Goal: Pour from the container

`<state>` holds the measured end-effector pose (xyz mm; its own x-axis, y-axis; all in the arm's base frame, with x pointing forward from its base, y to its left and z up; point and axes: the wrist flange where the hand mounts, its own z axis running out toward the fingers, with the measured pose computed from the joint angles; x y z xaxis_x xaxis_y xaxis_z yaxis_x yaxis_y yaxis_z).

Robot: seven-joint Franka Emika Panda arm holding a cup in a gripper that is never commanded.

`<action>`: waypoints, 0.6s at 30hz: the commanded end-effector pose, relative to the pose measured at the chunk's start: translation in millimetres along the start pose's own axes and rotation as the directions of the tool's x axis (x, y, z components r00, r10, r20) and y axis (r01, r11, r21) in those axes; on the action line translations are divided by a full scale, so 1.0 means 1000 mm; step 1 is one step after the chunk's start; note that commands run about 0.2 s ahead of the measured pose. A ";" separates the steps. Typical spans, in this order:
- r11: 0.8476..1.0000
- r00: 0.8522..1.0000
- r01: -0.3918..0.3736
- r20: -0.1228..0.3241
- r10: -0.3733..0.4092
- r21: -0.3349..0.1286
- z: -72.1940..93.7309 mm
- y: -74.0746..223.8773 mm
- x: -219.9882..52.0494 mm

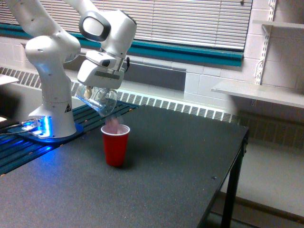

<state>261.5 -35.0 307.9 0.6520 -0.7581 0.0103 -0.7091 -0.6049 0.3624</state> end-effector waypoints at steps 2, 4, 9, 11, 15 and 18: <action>0.999 0.999 0.039 0.009 -0.038 -0.032 0.014 0.000 -0.009; 0.999 0.999 0.038 0.007 -0.038 -0.032 0.014 -0.001 -0.009; 0.999 1.000 0.030 -0.008 -0.030 -0.018 0.011 -0.003 -0.008; 1.000 0.999 0.028 -0.016 -0.028 -0.005 0.009 -0.004 -0.007; 0.999 0.999 0.040 -0.037 -0.039 0.018 0.005 -0.005 -0.003; 0.999 0.998 0.042 -0.044 -0.041 0.023 0.003 -0.006 -0.002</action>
